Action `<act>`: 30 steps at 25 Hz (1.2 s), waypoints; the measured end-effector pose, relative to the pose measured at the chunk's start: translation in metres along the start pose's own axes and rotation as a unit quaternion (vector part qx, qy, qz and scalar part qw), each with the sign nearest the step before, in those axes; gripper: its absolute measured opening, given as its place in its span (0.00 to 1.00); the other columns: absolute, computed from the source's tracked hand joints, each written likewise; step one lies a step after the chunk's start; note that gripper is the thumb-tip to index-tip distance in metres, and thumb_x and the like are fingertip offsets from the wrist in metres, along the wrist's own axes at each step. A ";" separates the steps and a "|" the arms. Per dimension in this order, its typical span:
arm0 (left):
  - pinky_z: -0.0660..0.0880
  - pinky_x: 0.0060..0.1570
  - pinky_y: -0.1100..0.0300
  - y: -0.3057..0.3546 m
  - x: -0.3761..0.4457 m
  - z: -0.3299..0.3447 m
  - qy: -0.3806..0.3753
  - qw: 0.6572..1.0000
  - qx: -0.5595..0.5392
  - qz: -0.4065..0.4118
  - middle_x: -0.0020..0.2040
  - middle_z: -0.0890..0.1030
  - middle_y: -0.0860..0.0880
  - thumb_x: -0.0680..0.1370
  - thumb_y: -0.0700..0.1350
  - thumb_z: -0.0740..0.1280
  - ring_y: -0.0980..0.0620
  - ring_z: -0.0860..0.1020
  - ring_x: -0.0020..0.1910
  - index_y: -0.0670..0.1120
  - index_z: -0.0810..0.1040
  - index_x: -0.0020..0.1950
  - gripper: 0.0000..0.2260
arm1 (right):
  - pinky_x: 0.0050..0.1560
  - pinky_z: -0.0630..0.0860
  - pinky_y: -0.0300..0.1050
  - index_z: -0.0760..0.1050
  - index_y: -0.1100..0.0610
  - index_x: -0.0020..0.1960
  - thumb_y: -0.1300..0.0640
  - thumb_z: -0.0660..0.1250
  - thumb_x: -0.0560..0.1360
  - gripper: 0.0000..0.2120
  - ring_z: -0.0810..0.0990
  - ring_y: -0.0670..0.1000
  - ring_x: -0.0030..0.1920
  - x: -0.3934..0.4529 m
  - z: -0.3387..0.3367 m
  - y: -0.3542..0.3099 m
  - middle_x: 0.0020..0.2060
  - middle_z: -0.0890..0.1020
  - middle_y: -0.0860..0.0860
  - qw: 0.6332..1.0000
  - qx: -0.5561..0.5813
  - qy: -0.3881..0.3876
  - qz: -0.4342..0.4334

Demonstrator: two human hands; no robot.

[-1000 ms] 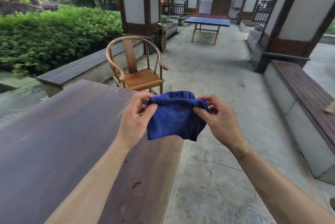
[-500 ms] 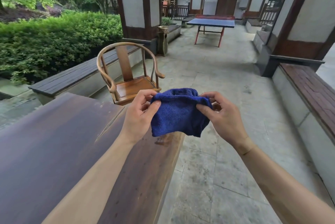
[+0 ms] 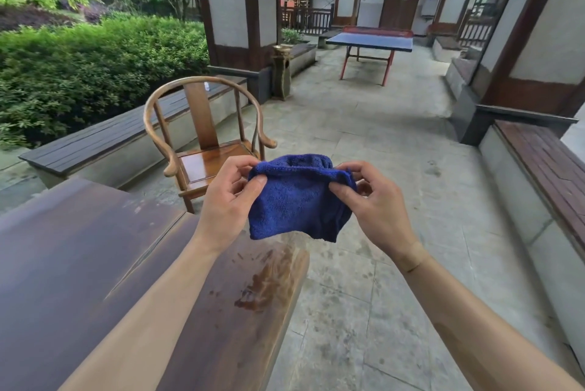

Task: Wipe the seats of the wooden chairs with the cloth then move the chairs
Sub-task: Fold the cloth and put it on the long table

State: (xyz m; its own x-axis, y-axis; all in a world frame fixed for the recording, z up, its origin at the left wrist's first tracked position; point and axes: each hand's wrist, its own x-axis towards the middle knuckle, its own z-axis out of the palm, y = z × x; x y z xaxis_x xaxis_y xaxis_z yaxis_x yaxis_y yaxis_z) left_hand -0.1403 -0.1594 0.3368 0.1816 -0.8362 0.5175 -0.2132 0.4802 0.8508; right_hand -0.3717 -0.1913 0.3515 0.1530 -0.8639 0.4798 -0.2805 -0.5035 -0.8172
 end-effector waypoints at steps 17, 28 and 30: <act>0.75 0.51 0.60 -0.107 0.154 -0.003 0.167 0.981 0.091 -0.030 0.49 0.81 0.52 0.76 0.45 0.67 0.48 0.79 0.48 0.64 0.77 0.49 0.12 | 0.38 0.73 0.40 0.79 0.40 0.48 0.58 0.74 0.74 0.13 0.73 0.43 0.32 0.238 0.087 0.116 0.38 0.81 0.37 0.987 0.077 -0.133 -0.053; 0.74 0.45 0.63 -0.079 0.116 0.010 0.421 0.873 0.230 -0.094 0.41 0.80 0.61 0.75 0.46 0.67 0.54 0.77 0.42 0.67 0.75 0.45 0.13 | 0.37 0.72 0.36 0.79 0.47 0.50 0.60 0.74 0.75 0.09 0.72 0.43 0.33 0.295 0.169 0.126 0.38 0.80 0.39 0.882 0.237 -0.385 -0.137; 0.74 0.43 0.62 -0.069 0.100 0.015 0.446 0.855 0.244 -0.105 0.40 0.80 0.60 0.75 0.46 0.67 0.52 0.77 0.41 0.65 0.76 0.46 0.11 | 0.37 0.72 0.39 0.80 0.49 0.51 0.60 0.74 0.74 0.09 0.72 0.45 0.34 0.288 0.180 0.120 0.38 0.80 0.41 0.862 0.253 -0.416 -0.140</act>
State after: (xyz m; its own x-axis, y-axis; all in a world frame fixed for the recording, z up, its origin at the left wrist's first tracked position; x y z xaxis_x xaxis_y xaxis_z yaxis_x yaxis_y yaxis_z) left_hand -0.1218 -0.2800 0.3279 0.8784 -0.2507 0.4070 -0.4216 -0.0050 0.9068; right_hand -0.1908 -0.5021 0.3342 0.8332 -0.3103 0.4576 0.2946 -0.4512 -0.8424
